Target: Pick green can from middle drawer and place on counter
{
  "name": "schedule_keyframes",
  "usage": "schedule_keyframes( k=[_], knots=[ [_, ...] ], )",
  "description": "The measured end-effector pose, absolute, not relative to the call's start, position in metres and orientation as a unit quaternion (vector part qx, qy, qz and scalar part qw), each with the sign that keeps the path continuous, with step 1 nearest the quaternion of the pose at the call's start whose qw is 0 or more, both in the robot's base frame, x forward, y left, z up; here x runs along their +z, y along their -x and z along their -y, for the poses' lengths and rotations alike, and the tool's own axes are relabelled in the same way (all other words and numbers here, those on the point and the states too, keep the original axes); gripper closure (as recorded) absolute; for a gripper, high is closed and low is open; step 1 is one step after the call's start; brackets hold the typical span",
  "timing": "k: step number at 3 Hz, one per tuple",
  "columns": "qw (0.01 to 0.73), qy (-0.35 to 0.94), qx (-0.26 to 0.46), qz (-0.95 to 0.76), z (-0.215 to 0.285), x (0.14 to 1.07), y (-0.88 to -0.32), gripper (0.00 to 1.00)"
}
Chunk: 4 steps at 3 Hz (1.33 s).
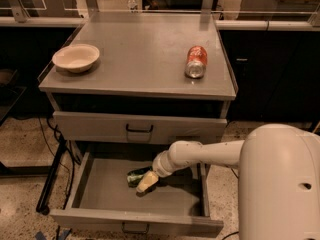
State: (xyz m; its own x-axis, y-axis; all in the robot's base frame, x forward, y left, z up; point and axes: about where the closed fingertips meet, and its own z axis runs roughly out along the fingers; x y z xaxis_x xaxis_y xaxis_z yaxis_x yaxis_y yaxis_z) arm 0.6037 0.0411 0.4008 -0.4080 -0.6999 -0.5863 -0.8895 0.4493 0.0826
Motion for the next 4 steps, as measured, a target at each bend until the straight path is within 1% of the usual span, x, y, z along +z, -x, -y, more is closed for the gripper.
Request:
schedule_keyframes(
  k=[1, 2, 3, 4],
  knots=[
    [0.243, 0.487, 0.195, -0.816, -0.041, 0.401, -0.604, 0.00],
    [0.250, 0.495, 0.172, -0.814, -0.045, 0.403, -0.598, 0.00],
    [0.256, 0.510, 0.131, -0.811, -0.051, 0.409, -0.585, 0.00],
    [0.259, 0.523, 0.122, -0.803, -0.057, 0.401, -0.574, 0.00]
  ],
)
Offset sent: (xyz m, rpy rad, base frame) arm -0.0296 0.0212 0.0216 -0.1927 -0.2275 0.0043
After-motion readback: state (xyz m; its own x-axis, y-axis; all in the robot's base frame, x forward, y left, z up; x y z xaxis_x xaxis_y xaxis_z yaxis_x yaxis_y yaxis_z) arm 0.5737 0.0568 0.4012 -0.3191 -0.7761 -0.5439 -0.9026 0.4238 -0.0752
